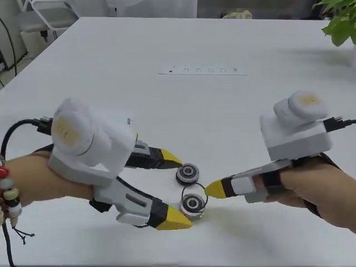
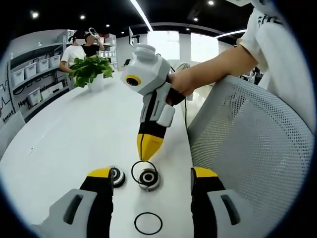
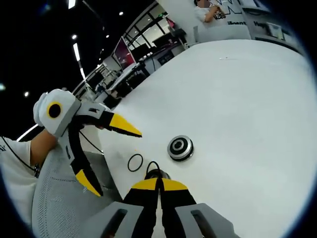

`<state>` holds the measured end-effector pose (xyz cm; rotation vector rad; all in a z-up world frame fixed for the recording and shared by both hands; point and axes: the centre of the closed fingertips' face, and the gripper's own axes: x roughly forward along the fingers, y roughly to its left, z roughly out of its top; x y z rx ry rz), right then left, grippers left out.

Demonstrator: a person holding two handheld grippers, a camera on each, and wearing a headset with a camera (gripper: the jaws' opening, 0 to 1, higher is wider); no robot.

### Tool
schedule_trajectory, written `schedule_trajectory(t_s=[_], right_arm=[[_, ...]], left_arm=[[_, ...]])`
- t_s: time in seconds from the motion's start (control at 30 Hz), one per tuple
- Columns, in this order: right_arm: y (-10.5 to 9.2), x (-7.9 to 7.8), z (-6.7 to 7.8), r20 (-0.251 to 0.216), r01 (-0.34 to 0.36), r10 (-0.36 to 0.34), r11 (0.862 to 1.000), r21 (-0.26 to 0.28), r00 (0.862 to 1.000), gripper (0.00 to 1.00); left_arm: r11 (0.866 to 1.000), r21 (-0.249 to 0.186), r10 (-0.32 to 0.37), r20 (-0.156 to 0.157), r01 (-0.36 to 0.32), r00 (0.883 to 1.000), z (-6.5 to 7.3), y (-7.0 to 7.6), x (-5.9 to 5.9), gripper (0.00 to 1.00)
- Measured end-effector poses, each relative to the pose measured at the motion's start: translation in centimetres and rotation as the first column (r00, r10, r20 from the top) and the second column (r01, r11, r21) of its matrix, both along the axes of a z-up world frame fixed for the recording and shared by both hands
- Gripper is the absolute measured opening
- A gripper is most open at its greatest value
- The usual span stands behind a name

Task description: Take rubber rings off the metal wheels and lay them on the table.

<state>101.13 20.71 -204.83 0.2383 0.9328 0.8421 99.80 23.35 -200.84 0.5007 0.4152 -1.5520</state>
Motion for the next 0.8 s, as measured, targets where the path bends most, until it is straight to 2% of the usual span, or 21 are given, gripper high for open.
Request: schedule_trajectory(t_s=[0.1, 0.2, 0.3, 0.47, 0.63, 0.7, 0.8], right_arm=[[0.0, 0.0, 0.1, 0.002, 0.004, -0.004, 1.0, 0.004, 1.0, 0.0], [-0.1, 0.0, 0.3, 0.003, 0.007, -0.007, 1.0, 0.015, 1.0, 0.0], [-0.1, 0.1, 0.5, 0.004, 0.012, -0.012, 1.0, 0.021, 1.0, 0.0], [-0.2, 0.1, 0.8, 0.008, 0.018, -0.018, 0.999, 0.031, 1.0, 0.0], [-0.2, 0.1, 1.0, 0.013, 0.021, -0.022, 0.999, 0.032, 1.0, 0.0], [-0.3, 0.2, 1.0, 0.015, 0.023, -0.023, 0.999, 0.031, 1.0, 0.0], [-0.4, 0.3, 1.2, 0.02, 0.028, -0.029, 0.999, 0.033, 0.999, 0.0]], left_arm=[[1.0, 0.005, 0.006, -0.001, -0.006, 1.0, 0.7, 0.7, -0.2, 0.73], [1.0, 0.003, 0.009, 0.021, -0.009, 1.0, 1.5, 1.6, -0.3, 0.74], [0.999, -0.015, 0.031, 0.025, -0.031, 0.999, 2.5, 2.2, -0.2, 0.77], [0.997, -0.032, 0.065, 0.052, -0.063, 0.997, 3.9, 3.6, -0.1, 0.79], [0.993, -0.039, 0.114, 0.086, -0.111, 0.99, 5.0, 5.5, 0.4, 0.81], [0.99, -0.044, 0.138, 0.096, -0.134, 0.986, 5.2, 6.0, 0.5, 0.81], [0.986, -0.036, 0.167, 0.092, -0.165, 0.982, 5.0, 7.0, 0.3, 0.82]])
